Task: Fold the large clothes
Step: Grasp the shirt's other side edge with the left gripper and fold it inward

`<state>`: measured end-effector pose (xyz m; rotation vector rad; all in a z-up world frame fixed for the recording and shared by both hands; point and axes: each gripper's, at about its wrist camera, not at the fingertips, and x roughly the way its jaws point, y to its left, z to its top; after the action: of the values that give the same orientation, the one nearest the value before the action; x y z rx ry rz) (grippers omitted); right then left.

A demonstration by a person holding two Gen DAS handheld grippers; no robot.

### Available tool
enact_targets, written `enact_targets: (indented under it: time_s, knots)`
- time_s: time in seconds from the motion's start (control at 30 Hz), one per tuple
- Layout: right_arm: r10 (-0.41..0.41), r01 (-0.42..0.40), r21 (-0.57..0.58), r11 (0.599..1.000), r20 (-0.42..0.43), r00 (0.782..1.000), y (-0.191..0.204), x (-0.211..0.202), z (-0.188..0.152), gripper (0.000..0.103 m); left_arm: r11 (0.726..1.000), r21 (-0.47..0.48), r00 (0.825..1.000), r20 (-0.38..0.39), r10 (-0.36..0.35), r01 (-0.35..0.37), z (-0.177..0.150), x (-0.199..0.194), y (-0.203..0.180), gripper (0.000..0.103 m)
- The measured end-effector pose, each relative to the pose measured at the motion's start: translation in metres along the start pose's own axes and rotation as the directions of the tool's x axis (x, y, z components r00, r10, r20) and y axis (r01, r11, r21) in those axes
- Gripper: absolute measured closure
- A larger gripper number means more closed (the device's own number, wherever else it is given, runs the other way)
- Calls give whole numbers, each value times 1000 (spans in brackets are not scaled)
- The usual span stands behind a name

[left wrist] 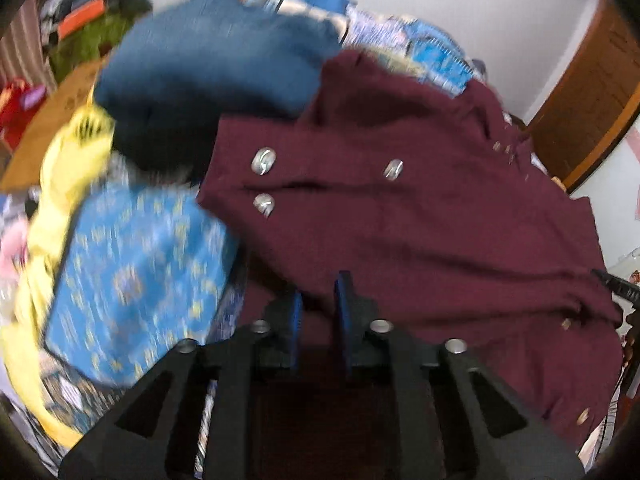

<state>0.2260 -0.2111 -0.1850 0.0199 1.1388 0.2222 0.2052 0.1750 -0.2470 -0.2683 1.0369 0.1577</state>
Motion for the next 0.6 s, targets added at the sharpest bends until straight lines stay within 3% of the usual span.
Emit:
enact_targets:
  time_s: [0.03,0.1,0.37,0.6]
  knots:
    - [-3,3,1,1000,0,1000,0,0,0,50,999,-11,999,-17,47,-47,-6,4,5,48]
    - [-9,9,4,1000,2,1000,2,0,0,50,995,-25,995,-15,98,-98,-18,5,13,34]
    - [-36,36,-8,999,35,999,6,-23,-3,51,994,-94,998,-29,49,-52,-25,-15,44,34]
    - [-112,123,-58,991,166,980,13,-78,-10,51,997,-63,998,43,45,-42,-9,-52,45,34]
